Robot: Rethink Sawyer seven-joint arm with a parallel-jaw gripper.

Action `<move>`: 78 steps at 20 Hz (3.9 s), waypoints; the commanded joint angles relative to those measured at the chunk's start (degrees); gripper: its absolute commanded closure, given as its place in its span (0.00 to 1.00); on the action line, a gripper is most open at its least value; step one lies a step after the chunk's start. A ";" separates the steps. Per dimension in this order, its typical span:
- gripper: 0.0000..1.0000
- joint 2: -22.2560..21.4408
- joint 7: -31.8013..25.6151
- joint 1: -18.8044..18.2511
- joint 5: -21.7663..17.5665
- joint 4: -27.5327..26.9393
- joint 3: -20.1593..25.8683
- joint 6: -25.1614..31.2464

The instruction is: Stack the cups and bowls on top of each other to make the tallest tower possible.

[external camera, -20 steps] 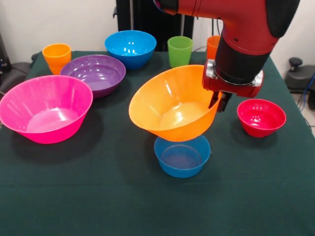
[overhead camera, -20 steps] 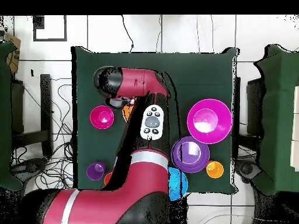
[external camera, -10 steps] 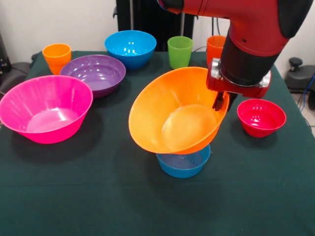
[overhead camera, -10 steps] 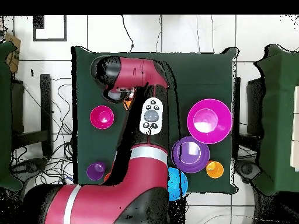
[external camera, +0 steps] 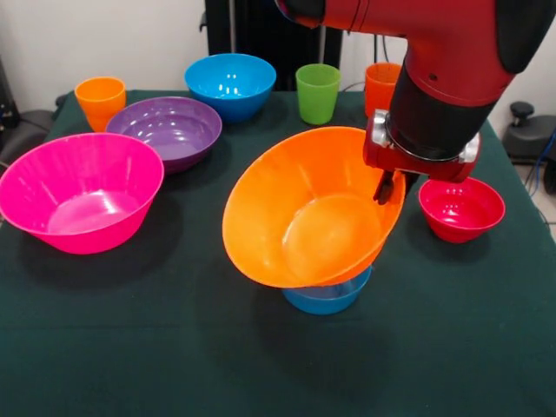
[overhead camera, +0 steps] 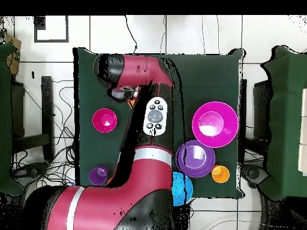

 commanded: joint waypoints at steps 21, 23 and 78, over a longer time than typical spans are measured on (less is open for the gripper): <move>1.00 4.64 9.57 -0.16 -0.34 6.99 1.14 -15.60; 1.00 5.92 10.34 -0.10 0.18 6.53 1.56 -17.41; 1.00 2.83 8.52 7.87 -1.17 20.08 -1.63 -31.56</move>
